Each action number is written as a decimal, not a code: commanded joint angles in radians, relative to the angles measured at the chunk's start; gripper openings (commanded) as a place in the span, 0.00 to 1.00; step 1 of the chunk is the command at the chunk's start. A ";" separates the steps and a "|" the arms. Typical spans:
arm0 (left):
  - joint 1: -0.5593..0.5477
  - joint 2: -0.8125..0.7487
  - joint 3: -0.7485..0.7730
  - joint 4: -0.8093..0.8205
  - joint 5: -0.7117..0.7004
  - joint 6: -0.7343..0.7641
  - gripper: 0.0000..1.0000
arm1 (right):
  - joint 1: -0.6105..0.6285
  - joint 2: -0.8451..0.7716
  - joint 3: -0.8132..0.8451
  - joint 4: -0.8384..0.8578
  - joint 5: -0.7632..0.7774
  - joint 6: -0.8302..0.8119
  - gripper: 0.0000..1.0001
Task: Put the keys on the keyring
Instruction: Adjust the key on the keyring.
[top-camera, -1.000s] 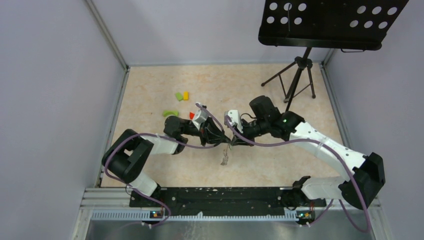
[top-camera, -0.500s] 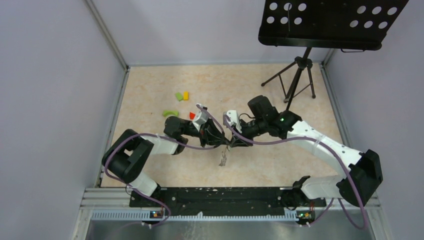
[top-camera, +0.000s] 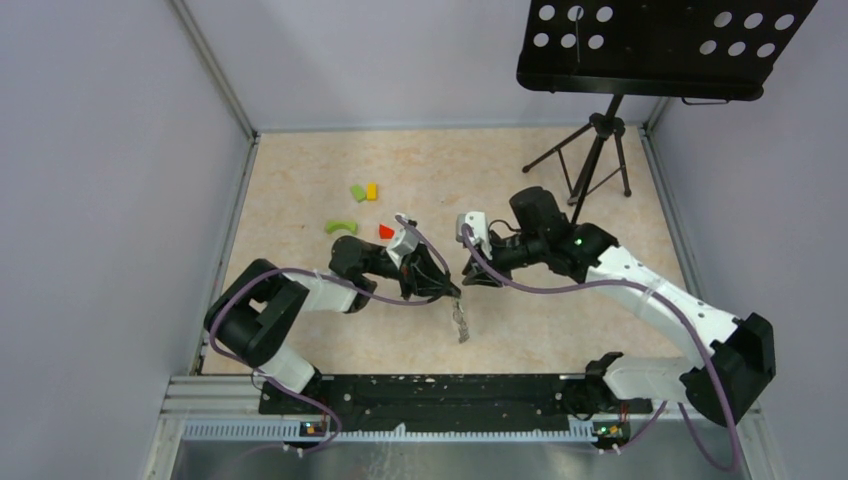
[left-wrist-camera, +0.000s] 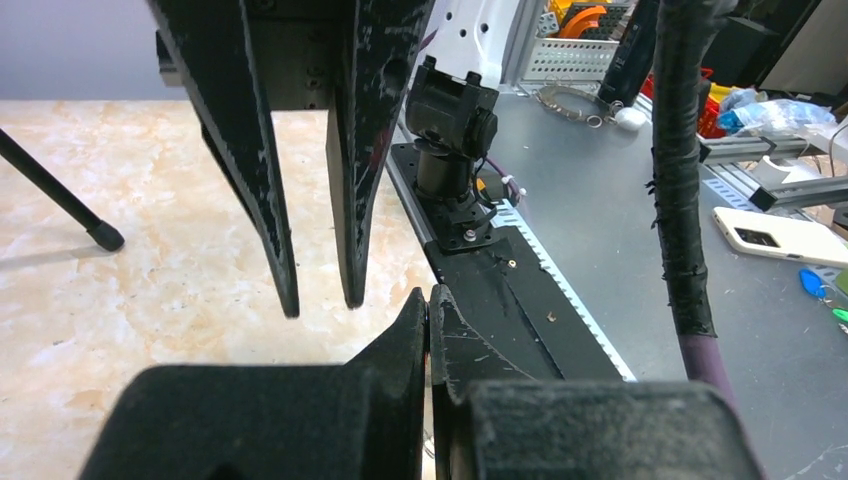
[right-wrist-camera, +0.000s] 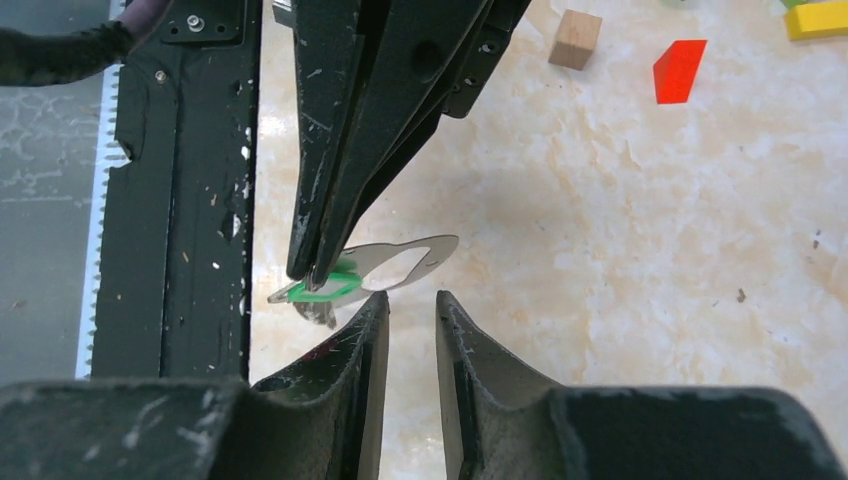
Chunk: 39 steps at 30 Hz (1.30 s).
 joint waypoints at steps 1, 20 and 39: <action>0.005 -0.039 -0.001 0.268 -0.029 0.013 0.00 | -0.023 -0.074 -0.015 0.034 -0.029 -0.013 0.23; 0.036 -0.076 -0.006 0.260 -0.198 -0.041 0.00 | -0.037 -0.149 -0.095 0.179 -0.124 0.095 0.28; 0.036 -0.063 -0.013 0.269 -0.232 -0.074 0.00 | -0.036 -0.107 -0.124 0.264 -0.064 0.145 0.26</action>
